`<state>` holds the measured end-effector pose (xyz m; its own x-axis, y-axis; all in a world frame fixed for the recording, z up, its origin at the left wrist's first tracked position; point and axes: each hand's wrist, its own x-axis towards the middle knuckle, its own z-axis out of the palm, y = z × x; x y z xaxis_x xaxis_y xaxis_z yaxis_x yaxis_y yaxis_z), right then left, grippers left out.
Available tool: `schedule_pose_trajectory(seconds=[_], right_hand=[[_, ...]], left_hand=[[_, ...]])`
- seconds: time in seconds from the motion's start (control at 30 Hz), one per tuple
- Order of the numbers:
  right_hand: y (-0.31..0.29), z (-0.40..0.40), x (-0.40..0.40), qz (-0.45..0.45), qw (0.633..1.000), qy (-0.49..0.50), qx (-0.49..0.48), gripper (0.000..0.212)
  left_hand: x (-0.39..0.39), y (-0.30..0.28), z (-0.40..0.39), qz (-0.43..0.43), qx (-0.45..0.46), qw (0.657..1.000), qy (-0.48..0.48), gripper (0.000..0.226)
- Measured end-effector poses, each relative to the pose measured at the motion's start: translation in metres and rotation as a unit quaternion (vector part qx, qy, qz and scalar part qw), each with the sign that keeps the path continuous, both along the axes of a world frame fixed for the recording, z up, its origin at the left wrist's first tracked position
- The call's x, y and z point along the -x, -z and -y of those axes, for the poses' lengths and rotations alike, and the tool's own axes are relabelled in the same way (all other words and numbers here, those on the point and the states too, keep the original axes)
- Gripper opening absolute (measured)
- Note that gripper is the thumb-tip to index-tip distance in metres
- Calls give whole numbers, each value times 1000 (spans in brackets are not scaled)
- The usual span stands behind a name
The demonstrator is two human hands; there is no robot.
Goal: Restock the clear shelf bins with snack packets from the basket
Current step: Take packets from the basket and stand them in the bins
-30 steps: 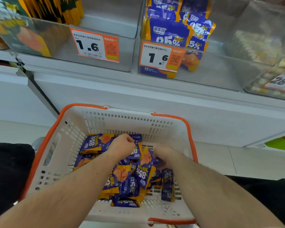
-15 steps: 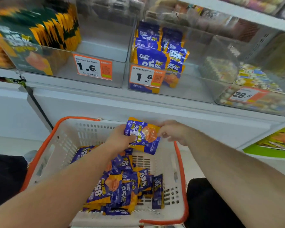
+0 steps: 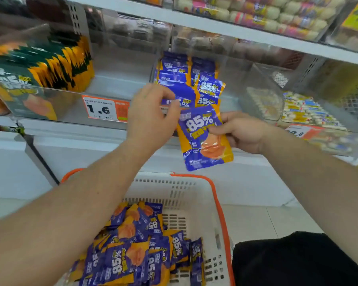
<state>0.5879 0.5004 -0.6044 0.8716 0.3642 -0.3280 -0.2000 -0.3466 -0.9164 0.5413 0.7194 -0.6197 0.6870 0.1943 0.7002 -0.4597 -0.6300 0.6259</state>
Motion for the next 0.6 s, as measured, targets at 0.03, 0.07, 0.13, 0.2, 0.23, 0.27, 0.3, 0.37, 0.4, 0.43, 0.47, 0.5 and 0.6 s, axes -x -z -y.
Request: schedule_pose_trajectory(seconds=[0.03,0.07,0.13,0.2,0.23,0.27,0.3,0.37,0.4,0.43,0.47,0.5,0.6], right_hand=[[-10,5,-6,18,999,25,-16,43],[-20,7,-10,40,998,51,-26,34],[-37,12,-23,67,990,120,-37,14],[-46,15,-41,76,975,204,-46,26],[-48,15,-51,81,965,245,-53,29],[-49,15,-61,84,954,281,-58,29],[-47,13,-71,85,945,309,-59,29],[-41,12,-90,93,935,341,-33,28],[-39,10,-99,92,934,344,-4,27],[-35,8,-108,79,938,336,28,26],[-31,5,-116,54,945,316,60,25],[-26,3,-123,21,952,293,89,24],[-11,-6,-141,-73,954,258,134,11]], left_hand=[[-11,-8,-1,27,-28,999,-17,24],[-22,-16,-2,44,-54,997,-34,25],[-44,-24,-3,44,-99,993,-54,31],[-63,-21,-5,10,-128,990,-58,40],[-70,-17,-4,-11,-130,990,-55,44],[-74,-12,-4,-29,-129,990,-52,46],[-77,-6,-2,-39,-129,989,-55,48],[-78,2,1,-47,-119,989,-67,46],[-78,3,2,-52,-103,991,-72,43],[-77,2,3,-56,-88,992,-77,39],[-77,1,4,-54,-82,992,-83,36],[-76,1,4,-50,-85,991,-87,35],[-76,6,3,-36,-102,991,-77,38]])
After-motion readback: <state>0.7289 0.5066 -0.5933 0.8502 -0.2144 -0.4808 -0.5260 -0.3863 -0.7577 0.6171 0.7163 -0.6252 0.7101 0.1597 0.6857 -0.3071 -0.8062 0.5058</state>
